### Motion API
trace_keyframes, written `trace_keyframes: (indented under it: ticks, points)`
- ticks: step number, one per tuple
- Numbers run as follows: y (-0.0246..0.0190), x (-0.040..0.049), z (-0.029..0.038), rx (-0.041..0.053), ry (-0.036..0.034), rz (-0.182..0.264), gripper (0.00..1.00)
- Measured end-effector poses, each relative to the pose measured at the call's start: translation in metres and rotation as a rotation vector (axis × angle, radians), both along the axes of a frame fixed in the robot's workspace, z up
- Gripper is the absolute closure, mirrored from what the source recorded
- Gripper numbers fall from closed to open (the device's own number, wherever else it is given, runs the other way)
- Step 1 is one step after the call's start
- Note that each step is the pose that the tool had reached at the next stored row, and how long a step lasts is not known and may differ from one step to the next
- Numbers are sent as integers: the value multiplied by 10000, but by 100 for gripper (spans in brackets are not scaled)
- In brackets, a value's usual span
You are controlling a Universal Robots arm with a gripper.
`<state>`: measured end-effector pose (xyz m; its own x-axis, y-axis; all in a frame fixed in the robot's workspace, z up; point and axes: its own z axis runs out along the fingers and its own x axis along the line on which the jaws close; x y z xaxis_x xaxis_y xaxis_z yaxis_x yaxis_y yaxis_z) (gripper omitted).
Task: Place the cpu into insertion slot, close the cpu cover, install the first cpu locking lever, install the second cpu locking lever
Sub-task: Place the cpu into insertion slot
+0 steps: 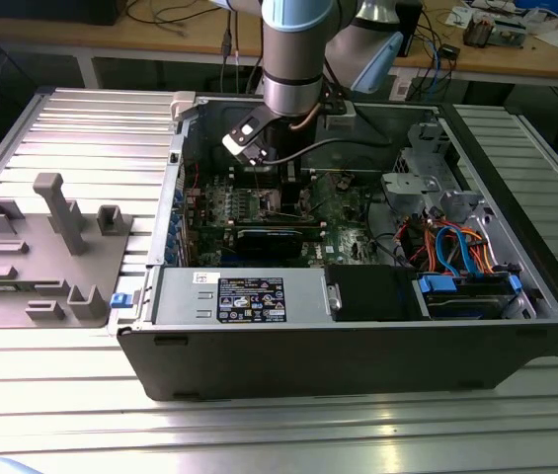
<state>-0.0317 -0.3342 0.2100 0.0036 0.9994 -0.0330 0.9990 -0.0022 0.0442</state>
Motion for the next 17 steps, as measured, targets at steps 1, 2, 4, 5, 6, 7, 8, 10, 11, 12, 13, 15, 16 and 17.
trace_keyframes:
  ticks: [1,2,4,5,6,7,8,10,11,12,13,15,16,17]
  points:
    - [6,0,0,-1,1,0,45]
    - [10,0,0,-1,1,1,45]
    - [20,0,-1,5,1,2,45]
    - [21,0,-2,12,1,3,45]
    - [22,-5,-3,16,2,1,45]
    - [22,-12,-6,19,1,2,45]
    - [23,-16,-10,20,1,2,45]
    - [23,-17,-24,20,1,3,45]
    - [22,-18,-36,19,1,2,45]
    - [22,-19,-47,21,1,3,45]
    - [22,-20,-51,22,1,3,45]
    - [22,-23,-61,21,1,1,45]
    - [26,-26,-118,18,3,3,45]
    - [26,-27,-142,20,4,2,45]
